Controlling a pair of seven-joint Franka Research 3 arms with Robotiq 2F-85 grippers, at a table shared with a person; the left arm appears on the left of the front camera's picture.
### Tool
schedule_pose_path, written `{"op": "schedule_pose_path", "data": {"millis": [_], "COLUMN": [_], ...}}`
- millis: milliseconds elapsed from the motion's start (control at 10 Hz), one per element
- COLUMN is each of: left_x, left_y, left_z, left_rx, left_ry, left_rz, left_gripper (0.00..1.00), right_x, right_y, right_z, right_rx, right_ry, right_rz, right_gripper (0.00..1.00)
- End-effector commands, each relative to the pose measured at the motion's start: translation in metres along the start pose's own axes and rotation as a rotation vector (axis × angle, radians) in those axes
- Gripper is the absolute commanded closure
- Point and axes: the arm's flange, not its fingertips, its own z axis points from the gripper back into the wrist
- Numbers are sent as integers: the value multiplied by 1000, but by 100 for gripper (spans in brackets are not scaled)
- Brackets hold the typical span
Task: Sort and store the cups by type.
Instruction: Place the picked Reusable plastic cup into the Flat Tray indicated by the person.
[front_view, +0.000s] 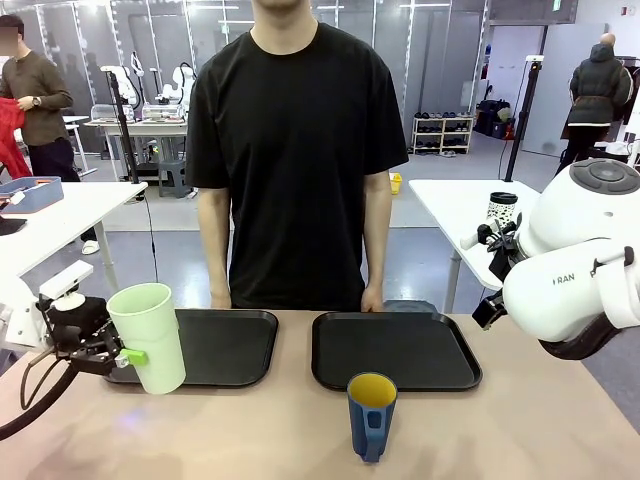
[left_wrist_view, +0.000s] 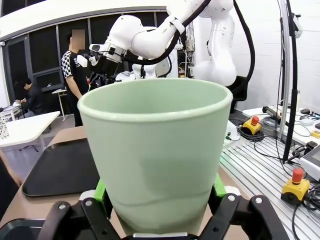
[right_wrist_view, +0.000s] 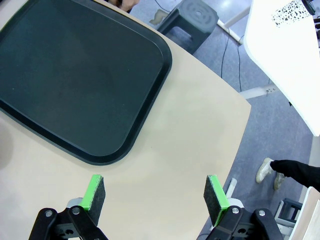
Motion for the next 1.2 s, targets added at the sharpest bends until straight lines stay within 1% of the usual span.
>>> {"op": "schedule_pose_path", "data": {"millis": [0, 1100], "left_x": [1, 1], "left_y": [4, 4], "left_z": [-2, -2], "left_rx": [-8, -8], "left_ry": [-3, -3], "left_rz": [-9, -9], "left_gripper": [45, 45], "right_x": [0, 0], "right_y": [0, 0], "right_z": [-1, -1], "right_rx": [-1, -1], "right_ry": [-4, -4], "right_rz": [3, 3], "right_gripper": [0, 0]}}
